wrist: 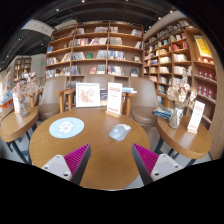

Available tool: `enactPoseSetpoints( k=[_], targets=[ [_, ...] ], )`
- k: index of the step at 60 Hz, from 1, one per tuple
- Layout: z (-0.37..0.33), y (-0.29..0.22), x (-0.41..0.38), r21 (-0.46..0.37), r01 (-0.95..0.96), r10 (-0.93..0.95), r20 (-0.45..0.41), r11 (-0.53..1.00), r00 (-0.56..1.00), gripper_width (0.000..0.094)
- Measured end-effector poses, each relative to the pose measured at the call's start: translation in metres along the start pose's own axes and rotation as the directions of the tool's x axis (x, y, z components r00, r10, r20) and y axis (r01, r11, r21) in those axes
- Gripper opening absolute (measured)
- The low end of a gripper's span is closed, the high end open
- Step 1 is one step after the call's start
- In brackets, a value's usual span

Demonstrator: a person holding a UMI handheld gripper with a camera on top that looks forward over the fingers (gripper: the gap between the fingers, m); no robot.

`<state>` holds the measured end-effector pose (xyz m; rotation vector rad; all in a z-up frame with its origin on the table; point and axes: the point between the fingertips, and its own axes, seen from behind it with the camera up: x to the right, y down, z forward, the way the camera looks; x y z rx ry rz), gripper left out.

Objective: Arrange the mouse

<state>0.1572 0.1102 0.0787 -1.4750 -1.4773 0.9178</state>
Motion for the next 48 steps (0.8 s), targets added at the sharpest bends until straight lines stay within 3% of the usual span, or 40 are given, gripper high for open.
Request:
enactPoseSetpoints(
  k=[48],
  targets=[
    [0.129,0.018,0.019,-0.141,0.003,-0.002,0.008,0.990,1.000,0.0851]
  ],
)
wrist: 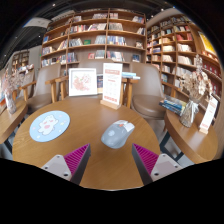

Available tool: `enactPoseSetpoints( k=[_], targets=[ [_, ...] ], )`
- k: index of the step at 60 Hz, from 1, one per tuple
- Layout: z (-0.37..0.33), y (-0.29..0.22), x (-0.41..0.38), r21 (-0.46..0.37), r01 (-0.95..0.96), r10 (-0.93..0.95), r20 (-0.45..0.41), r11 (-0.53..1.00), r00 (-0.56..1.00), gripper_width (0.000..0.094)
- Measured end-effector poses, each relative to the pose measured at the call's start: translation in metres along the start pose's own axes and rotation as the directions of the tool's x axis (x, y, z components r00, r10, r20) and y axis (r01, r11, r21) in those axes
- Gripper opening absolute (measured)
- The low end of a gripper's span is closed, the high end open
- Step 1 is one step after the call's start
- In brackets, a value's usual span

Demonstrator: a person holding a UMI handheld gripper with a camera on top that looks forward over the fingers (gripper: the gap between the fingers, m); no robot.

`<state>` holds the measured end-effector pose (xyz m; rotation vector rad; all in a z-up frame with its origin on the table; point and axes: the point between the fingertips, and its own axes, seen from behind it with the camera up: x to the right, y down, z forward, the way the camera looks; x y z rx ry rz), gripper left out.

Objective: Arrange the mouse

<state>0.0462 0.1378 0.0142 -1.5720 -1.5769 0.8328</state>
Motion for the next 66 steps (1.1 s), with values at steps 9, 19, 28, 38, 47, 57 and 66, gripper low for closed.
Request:
enactPoseSetpoints(
  k=[9,19,28,38,47,57,66],
  targets=[
    [0.027,0.000,0.003,-0.036,-0.005,0.005,-0.009,0.999,1.000,0.0850],
    [0.053,0.000,0.007,-0.070,-0.016,0.016,-0.005,0.997,1.000,0.0848],
    [0.072,-0.010,0.007,-0.085,-0.029,0.029,0.005,0.996,1.000,0.0855],
    [0.094,-0.022,0.003,-0.104,-0.040,0.043,0.026,0.994,0.999,0.0859],
    [0.114,-0.034,-0.006,-0.110,-0.031,0.036,0.044,0.993,0.998,0.0845],
    [0.127,-0.043,-0.012,-0.108,-0.026,0.031,0.047,0.994,0.998,0.0841],
    [0.132,-0.045,-0.005,-0.093,-0.030,0.032,0.022,0.995,0.999,0.0467]
  ],
)
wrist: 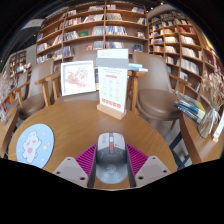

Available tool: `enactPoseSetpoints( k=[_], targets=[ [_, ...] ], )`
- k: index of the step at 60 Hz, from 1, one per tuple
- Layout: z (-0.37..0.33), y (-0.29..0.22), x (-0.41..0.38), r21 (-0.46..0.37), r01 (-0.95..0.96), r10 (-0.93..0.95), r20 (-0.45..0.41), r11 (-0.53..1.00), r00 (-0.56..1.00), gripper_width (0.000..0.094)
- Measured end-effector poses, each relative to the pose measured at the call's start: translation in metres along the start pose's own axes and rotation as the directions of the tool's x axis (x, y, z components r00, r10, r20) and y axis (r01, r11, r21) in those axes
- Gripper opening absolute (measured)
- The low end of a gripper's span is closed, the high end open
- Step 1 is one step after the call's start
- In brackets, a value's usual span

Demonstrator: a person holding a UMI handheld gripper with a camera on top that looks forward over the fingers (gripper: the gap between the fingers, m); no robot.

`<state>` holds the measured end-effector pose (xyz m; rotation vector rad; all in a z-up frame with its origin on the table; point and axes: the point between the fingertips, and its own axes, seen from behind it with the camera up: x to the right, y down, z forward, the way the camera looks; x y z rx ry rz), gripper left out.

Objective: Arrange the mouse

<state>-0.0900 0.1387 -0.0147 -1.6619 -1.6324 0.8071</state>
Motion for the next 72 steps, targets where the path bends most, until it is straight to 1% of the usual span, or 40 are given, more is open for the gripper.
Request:
enactPoseSetpoints(
  k=[3,6,9,15,24,29,38,46,56,60,63,69,70,72],
  targets=[
    [-0.001,0.001,0.001,-0.013,-0.009,0.008,-0.009,1.000,1.000,0.0456],
    [-0.006,0.001,0.007,-0.028,-0.007,0.005,-0.048,1.000,0.999,0.0438],
    [-0.015,-0.009,0.006,-0.005,-0.001,0.001,-0.067,1.000,0.998,0.0437],
    [-0.039,-0.036,-0.013,0.040,0.007,-0.005,-0.046,0.999,0.999,0.0436],
    [-0.070,-0.075,-0.078,0.075,-0.012,0.008,0.050,0.997,0.999,0.0437],
    [-0.074,-0.085,-0.120,0.091,0.002,-0.009,0.076,0.996,0.997,0.0436],
    [-0.060,-0.064,-0.189,0.044,0.020,-0.025,0.123,0.999,0.992,0.0436],
    [-0.043,-0.027,-0.227,0.005,0.067,-0.067,0.132,0.998,0.989,0.0435],
    [-0.031,0.005,-0.249,-0.040,0.071,-0.065,0.130,0.997,0.989,0.0437],
    [-0.029,0.008,-0.253,-0.035,0.076,-0.071,0.126,0.996,0.989,0.0442],
    [-0.029,0.009,-0.253,-0.028,0.084,-0.080,0.114,0.996,0.990,0.0459],
    [-0.029,0.011,-0.255,-0.034,0.076,-0.072,0.112,0.997,0.991,0.0532],
    [-0.030,0.010,-0.255,-0.031,0.074,-0.070,0.110,0.997,0.991,0.0578],
    [-0.031,0.010,-0.255,-0.031,0.071,-0.067,0.111,0.997,0.992,0.0730]
  ],
)
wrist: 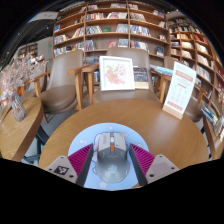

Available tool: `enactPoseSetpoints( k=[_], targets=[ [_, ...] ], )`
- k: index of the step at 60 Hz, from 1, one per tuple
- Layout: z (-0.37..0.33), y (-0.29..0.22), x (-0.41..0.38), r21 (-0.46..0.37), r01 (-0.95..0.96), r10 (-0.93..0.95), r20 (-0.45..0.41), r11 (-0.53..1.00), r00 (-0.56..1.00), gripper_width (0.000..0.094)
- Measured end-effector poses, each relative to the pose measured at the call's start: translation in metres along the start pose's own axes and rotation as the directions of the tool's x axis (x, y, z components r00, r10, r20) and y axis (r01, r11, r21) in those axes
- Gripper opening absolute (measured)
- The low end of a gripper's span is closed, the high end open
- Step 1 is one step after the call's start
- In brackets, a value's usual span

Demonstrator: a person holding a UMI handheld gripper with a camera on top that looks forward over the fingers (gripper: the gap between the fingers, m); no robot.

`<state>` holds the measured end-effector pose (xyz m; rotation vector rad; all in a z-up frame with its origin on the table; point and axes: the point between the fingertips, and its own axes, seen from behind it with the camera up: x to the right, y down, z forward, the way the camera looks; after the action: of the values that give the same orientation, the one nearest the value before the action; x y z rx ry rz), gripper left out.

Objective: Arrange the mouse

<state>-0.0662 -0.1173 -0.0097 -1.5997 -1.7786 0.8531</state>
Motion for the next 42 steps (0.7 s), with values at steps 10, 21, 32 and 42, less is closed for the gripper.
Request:
enactPoseSetpoints(
  k=[10,21,32,42],
  targets=[
    [-0.038,-0.012,0.013,0.053,0.021,-0.018,-0.054,0.998,0.998,0.0857],
    [-0.129,0.002,0.030,0.095,0.034,-0.027,-0.075,0.995,0.997,0.0846],
    [-0.218,0.043,0.050,0.088,0.006,0.003,-0.106,0.996,0.994,0.0851],
    [-0.279,0.073,0.058,0.103,0.002,0.009,-0.111,0.995,0.994,0.0850]
  ],
)
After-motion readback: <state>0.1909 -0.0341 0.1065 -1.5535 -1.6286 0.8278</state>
